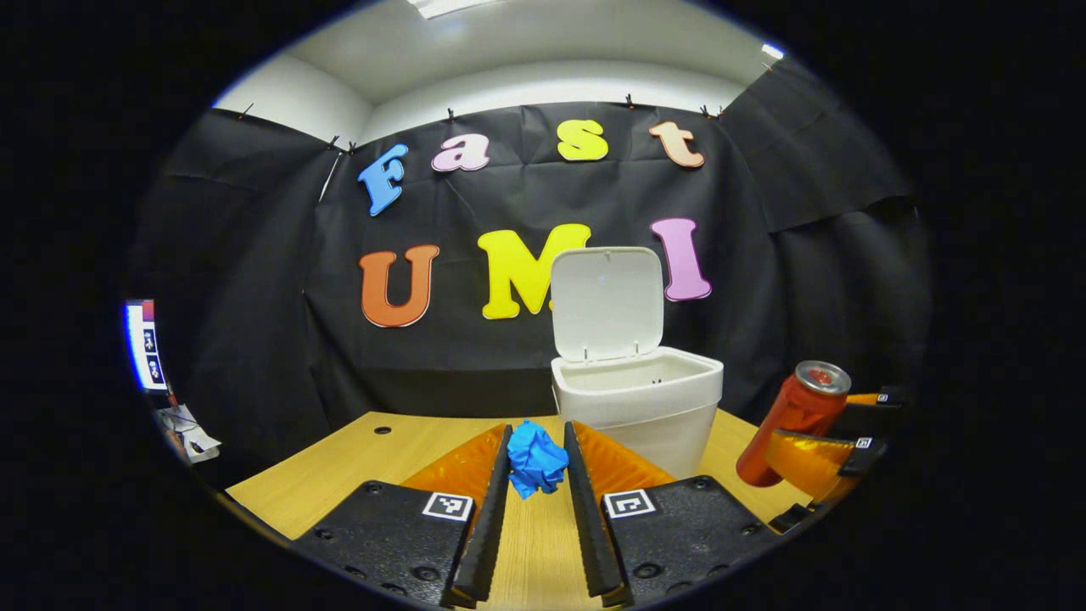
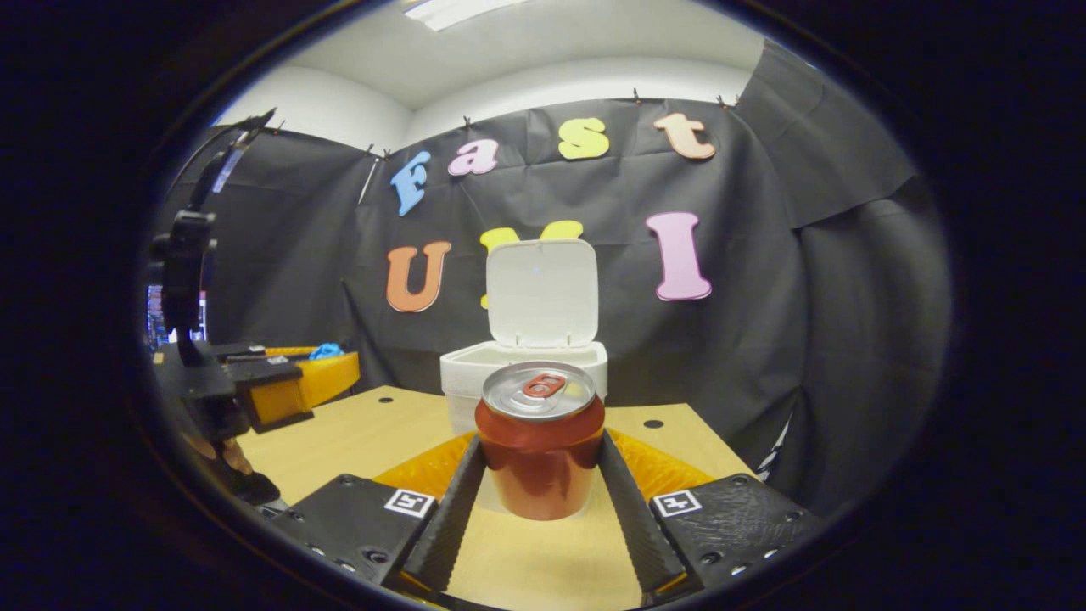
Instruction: Press the lid of the desktop garbage bin to open it, pick up the crumpled paper on the desktop and throw it into the bin, then pick up the pop can on the desktop and drop it into the bin, and finally close the garbage bin lid.
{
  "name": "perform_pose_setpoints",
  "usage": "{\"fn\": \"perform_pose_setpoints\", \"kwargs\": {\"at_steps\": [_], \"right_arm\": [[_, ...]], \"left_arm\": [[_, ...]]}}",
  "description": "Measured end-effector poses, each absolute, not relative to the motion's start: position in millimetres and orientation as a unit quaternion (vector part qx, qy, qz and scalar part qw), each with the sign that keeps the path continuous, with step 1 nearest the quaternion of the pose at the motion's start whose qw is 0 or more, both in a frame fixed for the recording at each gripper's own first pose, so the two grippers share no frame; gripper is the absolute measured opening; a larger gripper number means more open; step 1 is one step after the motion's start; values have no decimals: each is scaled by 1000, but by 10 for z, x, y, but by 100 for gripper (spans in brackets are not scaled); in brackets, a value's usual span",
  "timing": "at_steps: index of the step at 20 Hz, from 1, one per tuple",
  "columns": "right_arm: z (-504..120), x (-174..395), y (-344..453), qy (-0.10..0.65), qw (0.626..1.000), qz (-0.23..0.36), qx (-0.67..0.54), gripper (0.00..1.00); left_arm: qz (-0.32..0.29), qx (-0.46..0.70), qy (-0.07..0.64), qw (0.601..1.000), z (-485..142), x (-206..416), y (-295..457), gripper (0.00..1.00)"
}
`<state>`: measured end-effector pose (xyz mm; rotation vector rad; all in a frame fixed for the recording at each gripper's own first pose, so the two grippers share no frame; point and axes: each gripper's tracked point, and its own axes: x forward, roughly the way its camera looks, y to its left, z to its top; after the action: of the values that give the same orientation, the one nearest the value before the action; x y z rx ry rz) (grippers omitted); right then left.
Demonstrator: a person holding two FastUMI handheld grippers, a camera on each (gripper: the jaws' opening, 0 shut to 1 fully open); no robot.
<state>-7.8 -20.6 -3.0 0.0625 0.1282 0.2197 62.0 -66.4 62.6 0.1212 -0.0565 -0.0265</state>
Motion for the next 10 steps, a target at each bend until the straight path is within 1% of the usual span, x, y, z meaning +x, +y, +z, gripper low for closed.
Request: {"fn": "perform_pose_setpoints", "kwargs": {"at_steps": [2,5,7,9,10], "right_arm": [[-18,-89,-238,62,990,119,31,78],[0,-170,-201,63,984,161,47,78],[29,-137,-345,57,986,150,45,78],[53,-100,-501,48,990,129,40,78],[62,-98,-529,45,990,128,41,78]], "left_arm": [[-26,39,-28,998,687,760,-776,42],[-34,51,-54,997,918,1025,-862,42],[-51,44,-61,996,971,1265,-968,42],[-83,42,-64,994,998,1507,-1160,42],[-95,48,-65,992,1006,1616,-1239,42]]}}
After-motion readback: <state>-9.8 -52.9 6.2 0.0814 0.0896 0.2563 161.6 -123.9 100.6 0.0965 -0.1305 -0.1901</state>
